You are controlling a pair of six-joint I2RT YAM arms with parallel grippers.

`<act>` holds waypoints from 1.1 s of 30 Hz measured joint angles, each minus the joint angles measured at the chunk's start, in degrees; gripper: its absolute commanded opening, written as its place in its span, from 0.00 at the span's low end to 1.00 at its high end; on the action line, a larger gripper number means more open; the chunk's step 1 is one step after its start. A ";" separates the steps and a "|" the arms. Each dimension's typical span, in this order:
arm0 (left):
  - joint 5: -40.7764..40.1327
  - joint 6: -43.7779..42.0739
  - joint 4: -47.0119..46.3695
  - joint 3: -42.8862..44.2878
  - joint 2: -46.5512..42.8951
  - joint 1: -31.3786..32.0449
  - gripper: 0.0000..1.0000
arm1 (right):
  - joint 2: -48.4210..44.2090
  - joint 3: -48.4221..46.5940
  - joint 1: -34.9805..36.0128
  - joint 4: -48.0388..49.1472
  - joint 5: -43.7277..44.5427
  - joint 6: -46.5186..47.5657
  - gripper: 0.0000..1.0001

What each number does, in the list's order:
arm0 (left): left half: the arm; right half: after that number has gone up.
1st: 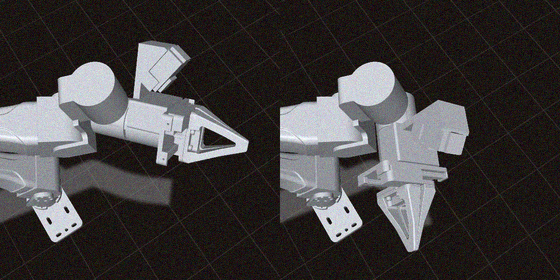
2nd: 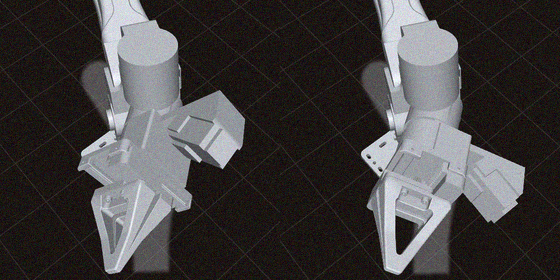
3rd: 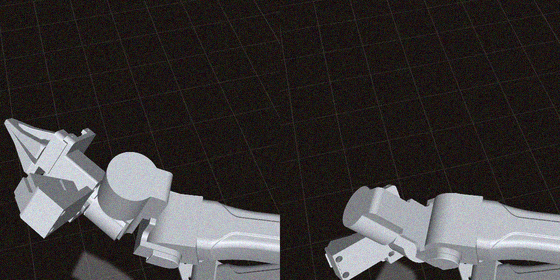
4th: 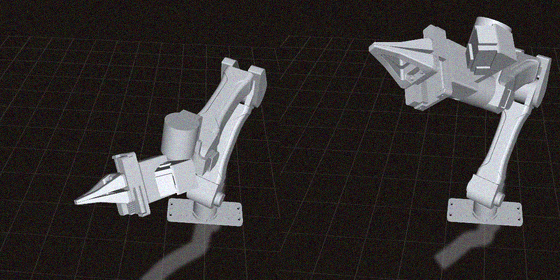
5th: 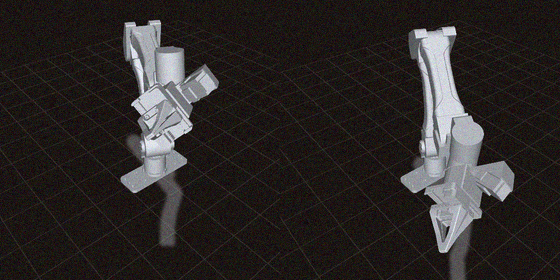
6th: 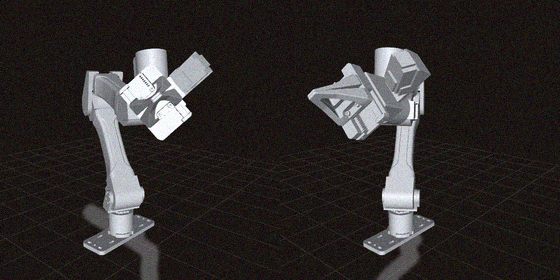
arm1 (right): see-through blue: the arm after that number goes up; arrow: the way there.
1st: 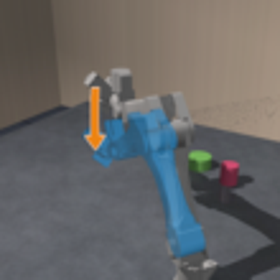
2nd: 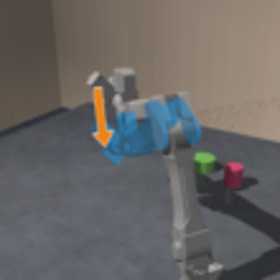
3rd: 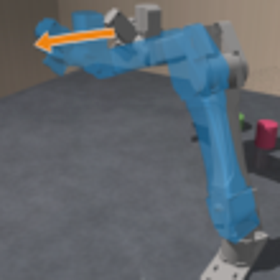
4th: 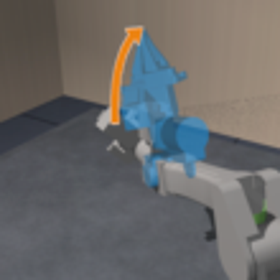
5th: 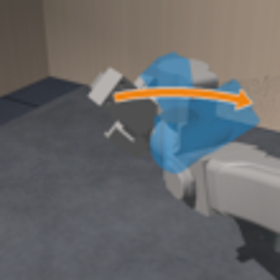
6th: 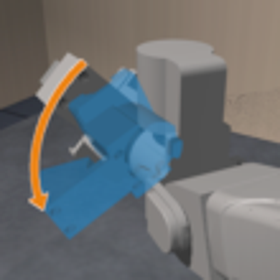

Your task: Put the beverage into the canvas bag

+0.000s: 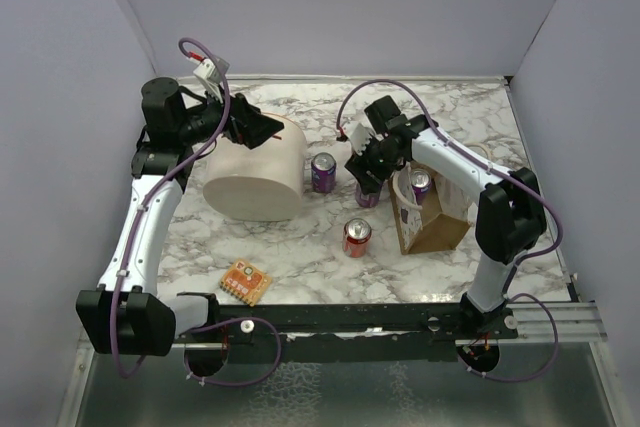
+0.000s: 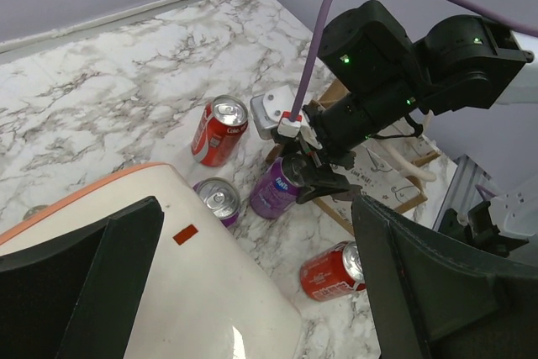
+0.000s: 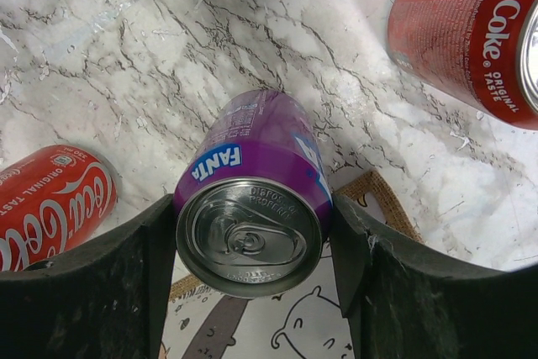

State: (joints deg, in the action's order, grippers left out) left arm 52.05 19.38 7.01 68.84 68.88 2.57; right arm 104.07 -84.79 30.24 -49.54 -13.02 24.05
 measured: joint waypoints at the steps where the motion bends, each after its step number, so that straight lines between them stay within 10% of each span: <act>1: -0.02 -0.02 0.07 0.07 0.24 0.00 0.96 | 0.00 -0.02 0.00 0.00 -0.04 0.00 0.35; 18: -1.57 -1.53 3.04 4.46 4.22 0.09 0.92 | -5.88 -11.80 -0.26 -2.03 -2.67 -2.49 0.02; 33: -5.05 -13.25 12.35 12.68 11.04 12.85 0.92 | -29.44 -12.28 -3.23 -3.06 1.62 -4.98 0.01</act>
State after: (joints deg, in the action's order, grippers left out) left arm 47.00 6.13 19.35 81.52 79.92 15.42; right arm 74.63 -97.08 27.00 -52.60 -11.40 19.07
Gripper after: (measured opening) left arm 0.918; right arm 0.646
